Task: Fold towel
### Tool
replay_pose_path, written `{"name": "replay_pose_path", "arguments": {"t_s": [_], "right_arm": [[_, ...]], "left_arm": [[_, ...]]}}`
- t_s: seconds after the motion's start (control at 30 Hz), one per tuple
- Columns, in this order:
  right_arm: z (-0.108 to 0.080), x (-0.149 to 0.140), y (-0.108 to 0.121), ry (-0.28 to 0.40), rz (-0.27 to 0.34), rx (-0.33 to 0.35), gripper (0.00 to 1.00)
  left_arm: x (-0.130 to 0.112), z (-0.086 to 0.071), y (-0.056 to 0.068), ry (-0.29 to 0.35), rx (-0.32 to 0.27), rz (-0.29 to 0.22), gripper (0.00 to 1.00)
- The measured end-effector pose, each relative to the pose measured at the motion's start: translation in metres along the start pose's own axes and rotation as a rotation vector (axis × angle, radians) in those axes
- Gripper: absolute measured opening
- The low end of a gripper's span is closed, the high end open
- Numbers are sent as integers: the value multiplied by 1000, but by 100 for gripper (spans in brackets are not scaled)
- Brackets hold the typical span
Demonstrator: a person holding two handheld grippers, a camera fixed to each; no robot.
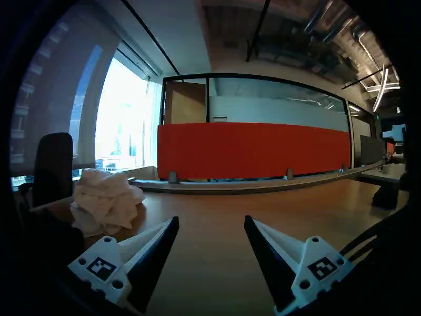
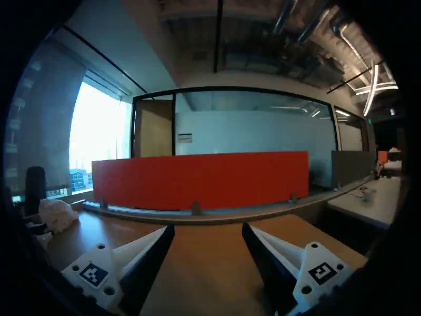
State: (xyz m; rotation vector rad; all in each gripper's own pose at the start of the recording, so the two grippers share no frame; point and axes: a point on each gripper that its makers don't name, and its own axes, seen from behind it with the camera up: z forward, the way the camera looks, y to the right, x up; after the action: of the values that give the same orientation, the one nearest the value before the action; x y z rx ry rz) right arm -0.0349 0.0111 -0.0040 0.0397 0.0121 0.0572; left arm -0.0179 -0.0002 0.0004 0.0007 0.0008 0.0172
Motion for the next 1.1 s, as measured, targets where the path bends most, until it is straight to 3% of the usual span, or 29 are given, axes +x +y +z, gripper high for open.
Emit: {"name": "replay_pose_path", "arguments": {"t_s": [1.1], "right_arm": [[-3,-108,14,-1,8,-5,99]], "left_arm": [[1,-1,0,0,0,0,92]]}}
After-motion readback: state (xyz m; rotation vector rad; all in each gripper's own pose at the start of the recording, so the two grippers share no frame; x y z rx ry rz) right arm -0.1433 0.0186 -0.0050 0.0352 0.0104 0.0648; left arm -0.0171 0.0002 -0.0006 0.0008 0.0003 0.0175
